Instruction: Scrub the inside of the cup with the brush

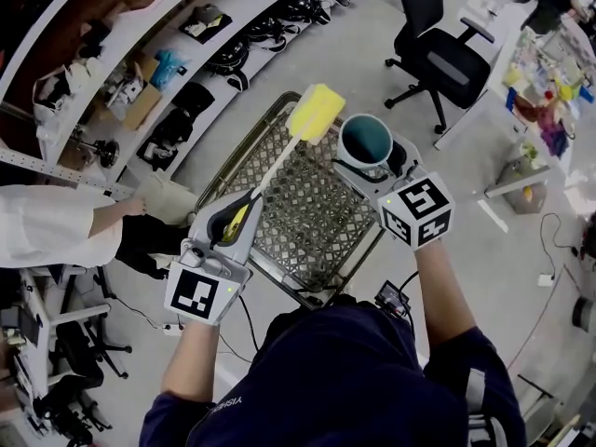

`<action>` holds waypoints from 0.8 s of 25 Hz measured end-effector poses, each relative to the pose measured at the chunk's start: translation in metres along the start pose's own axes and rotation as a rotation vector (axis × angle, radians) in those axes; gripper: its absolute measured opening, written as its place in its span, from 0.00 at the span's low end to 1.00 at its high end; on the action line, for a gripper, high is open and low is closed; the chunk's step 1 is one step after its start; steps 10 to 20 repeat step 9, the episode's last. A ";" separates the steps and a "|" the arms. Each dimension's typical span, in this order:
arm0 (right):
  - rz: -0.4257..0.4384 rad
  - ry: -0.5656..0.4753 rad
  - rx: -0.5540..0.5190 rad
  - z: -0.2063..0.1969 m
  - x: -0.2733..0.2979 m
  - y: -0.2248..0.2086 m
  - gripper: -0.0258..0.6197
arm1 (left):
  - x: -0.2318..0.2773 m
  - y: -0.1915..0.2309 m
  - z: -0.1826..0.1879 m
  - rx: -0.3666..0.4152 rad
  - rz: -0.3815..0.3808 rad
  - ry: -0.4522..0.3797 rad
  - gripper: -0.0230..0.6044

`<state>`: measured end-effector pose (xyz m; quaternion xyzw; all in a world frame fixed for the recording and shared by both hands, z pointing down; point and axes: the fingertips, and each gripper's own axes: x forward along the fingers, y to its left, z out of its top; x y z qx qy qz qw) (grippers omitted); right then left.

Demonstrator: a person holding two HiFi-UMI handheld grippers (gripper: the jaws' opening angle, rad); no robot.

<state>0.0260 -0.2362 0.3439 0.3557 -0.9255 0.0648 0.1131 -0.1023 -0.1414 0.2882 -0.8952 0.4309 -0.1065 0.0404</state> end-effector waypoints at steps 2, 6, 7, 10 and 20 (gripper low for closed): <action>0.004 0.003 0.011 -0.002 0.001 -0.001 0.58 | 0.001 0.001 0.002 0.000 -0.001 -0.005 0.07; 0.007 0.005 0.026 -0.005 0.000 -0.004 0.58 | 0.002 0.000 0.002 0.004 -0.003 -0.010 0.07; 0.007 0.005 0.027 -0.005 0.000 -0.004 0.58 | 0.002 0.000 0.001 0.001 0.001 -0.006 0.07; 0.006 0.003 0.028 -0.005 -0.001 -0.005 0.58 | 0.001 0.000 -0.002 -0.008 0.011 0.002 0.07; 0.006 0.003 0.028 -0.005 -0.001 -0.005 0.58 | 0.001 0.000 -0.002 -0.008 0.011 0.002 0.07</action>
